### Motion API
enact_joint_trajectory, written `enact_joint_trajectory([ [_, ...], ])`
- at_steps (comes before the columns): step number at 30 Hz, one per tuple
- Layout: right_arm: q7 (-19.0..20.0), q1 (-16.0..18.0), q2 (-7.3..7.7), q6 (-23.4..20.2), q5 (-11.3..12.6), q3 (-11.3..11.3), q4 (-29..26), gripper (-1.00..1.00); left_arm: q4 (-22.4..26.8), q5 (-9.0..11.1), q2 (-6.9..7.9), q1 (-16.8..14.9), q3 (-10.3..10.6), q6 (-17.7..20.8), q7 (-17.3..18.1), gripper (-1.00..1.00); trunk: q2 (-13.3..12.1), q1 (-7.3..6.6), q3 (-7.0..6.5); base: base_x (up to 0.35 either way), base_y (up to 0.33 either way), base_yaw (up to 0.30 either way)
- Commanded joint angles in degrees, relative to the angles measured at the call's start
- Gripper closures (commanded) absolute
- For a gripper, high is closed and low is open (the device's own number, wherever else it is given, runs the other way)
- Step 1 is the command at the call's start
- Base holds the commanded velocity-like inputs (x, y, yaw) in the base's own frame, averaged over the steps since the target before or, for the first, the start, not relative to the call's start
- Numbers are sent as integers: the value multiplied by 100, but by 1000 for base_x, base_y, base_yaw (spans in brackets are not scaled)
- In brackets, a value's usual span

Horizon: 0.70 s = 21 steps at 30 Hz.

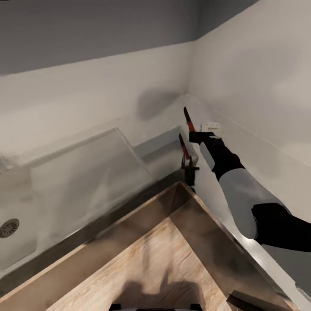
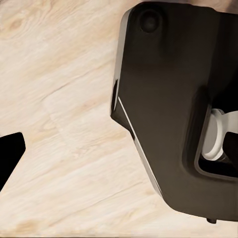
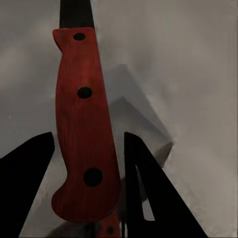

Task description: In the kitchen, take the Vidalia onion out of the sink, dice it on the chopping board with the paring knife, put the diced onion into the bowl on the countertop, then place both the paring knife and the chopping board into the sink.

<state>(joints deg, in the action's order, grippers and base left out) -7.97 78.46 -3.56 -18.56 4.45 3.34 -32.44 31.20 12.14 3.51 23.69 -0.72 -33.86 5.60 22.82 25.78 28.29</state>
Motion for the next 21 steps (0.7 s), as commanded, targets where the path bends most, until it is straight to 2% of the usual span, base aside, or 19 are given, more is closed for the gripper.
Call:
enact_joint_trajectory([
  [1,-48,3,4,-28,48,35,-8,100,9,60,0,4,-8,3,57,-100,10,0,8,-328,16,259],
  [6,-45,3,4,-25,48,35,-8,100,9,60,-4,4,-2,-5,55,-100,10,0,8,-195,35,260],
  [11,-38,3,-2,-25,48,35,-5,100,9,60,-2,4,-5,-6,56,-100,10,0,8,-24,4,260],
  [16,-38,-7,-88,-8,43,35,-7,100,9,60,-1,4,-3,-6,55,-100,10,0,8,-2,0,260],
  [21,-38,-12,-107,1,39,35,-6,100,9,60,0,4,-6,-2,55,-100,10,0,8,-56,16,260],
])
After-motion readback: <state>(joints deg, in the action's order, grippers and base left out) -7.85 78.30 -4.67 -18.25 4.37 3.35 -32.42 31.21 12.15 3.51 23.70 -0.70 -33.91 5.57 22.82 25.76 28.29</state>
